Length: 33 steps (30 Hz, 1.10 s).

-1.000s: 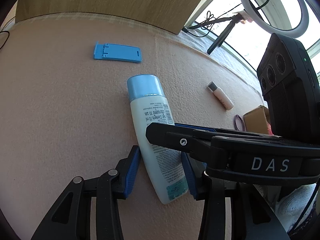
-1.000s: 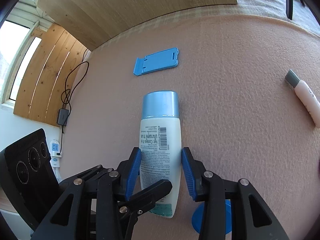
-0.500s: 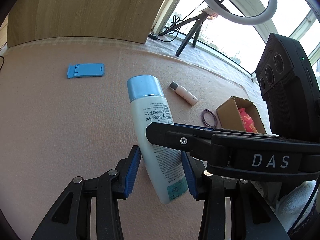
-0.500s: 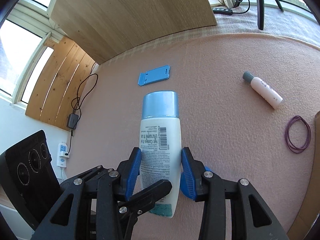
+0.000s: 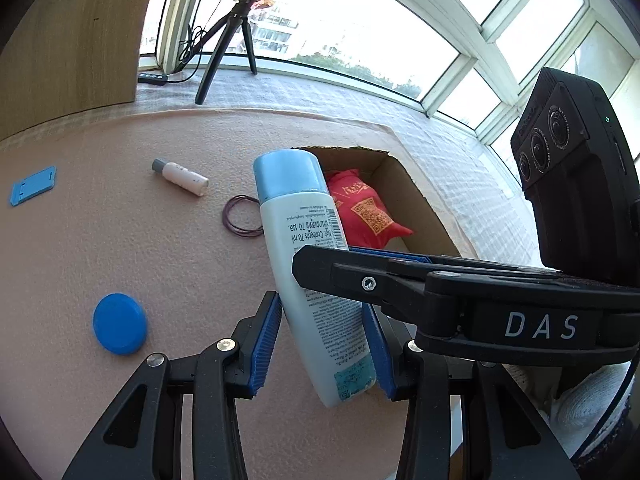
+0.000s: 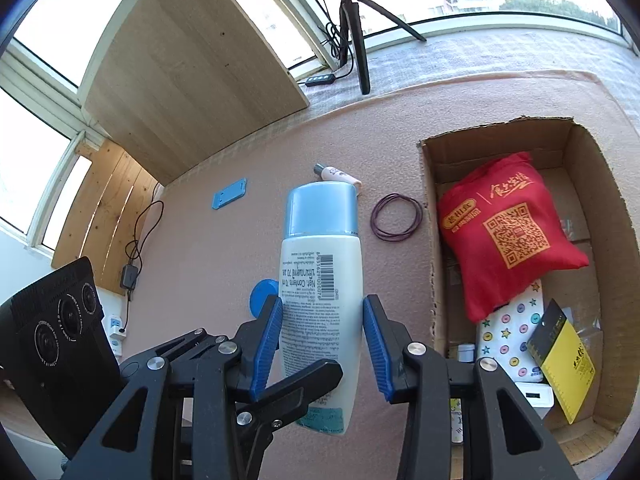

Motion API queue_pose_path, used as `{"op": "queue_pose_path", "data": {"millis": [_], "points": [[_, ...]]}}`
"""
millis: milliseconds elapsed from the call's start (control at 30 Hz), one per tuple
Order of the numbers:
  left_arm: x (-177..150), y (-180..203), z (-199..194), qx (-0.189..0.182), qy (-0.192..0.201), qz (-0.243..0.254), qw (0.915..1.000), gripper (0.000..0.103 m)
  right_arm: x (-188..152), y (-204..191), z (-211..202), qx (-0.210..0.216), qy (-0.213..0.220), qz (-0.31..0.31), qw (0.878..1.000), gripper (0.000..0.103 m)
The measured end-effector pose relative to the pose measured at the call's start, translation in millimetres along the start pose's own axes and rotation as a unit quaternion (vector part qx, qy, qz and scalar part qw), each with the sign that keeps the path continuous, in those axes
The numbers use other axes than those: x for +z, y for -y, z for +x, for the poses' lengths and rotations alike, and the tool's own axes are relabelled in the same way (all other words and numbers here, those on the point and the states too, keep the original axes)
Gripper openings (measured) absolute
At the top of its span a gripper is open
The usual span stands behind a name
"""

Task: Organize objects
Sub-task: 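Carry the lotion bottle into the box and open the right gripper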

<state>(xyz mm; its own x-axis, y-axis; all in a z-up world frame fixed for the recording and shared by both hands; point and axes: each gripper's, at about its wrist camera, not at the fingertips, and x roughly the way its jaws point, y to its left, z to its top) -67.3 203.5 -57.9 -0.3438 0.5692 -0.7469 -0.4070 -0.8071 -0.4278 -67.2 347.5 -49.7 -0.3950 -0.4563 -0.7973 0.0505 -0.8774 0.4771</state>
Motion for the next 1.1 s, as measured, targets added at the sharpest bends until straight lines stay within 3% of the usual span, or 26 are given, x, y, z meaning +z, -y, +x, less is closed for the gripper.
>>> {"op": "queue_pose_path", "data": {"millis": [400,633,1100], "points": [[0.9,86.4,65.8,-0.040,-0.030,0.034,0.9982,0.045,-10.1,82.2,-43.9,-0.038,0.022,0.048,0.998,0.038],[-0.5,107.2,89.5,-0.044,-0.043,0.046,0.9971,0.045,-12.7,106.2,-51.0,-0.046,0.020,0.058,0.997,0.038],[-3.6,110.5,87.4,-0.026,-0.046,0.060,0.9968,0.040,-18.6,117.4,-61.0,-0.057,0.029,0.062,0.996,0.038]]}}
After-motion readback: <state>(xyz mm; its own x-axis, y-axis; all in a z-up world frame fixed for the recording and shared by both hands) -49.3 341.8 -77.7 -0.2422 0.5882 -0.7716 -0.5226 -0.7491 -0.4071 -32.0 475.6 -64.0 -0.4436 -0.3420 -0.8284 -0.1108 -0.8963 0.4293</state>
